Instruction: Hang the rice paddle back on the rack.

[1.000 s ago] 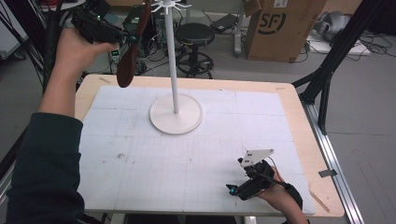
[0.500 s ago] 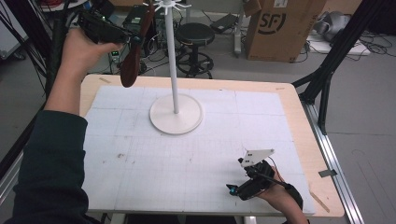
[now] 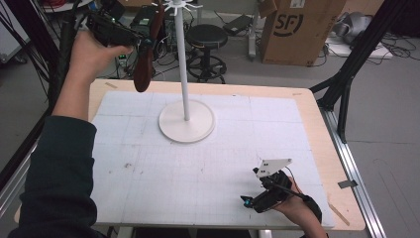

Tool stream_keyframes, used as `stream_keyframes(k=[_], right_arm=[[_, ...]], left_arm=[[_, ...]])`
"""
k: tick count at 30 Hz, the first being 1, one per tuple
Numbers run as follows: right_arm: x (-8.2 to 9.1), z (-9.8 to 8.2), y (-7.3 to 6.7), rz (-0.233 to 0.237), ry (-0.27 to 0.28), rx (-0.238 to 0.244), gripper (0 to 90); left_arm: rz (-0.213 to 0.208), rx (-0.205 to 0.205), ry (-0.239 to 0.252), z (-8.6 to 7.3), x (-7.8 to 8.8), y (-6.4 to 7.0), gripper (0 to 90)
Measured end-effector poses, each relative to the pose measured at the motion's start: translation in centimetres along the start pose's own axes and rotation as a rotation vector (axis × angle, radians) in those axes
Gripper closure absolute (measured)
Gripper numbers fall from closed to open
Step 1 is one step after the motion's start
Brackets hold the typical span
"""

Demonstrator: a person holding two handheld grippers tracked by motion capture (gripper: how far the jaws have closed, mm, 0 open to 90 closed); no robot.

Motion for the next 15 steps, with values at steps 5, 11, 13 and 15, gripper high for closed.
stream_keyframes(k=[5,11,13,15], right_arm=[[0.0,-0.07,0.04,0.001,-0.001,-0.004,0.3],[0.03,-0.16,0.11,-0.001,0.005,0.002,0.2],[0.08,-0.19,0.02,0.0,0.001,-0.009,0.3],[0.09,-0.21,0.04,0.001,0.001,-0.007,0.3]], left_arm=[[-0.005,-0.002,0.006,0.0,-0.4,-0.14,78.5],[-0.006,0.002,0.007,-0.01,-0.64,-0.17,78.3],[-0.011,0.014,0.01,-0.05,-0.85,-0.14,78.1],[-0.013,0.015,0.0,-0.06,-1.04,-0.11,77.5]])
Point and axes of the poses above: each handheld gripper's, and its own axes: x roughly backward along the jaws, z roughly out of its top, y roughly to its right, the point moved 1 cm from there along -x, roughly forward along the jaws, and after that the axes turned 14 degrees about z, right-handed, at the moved point
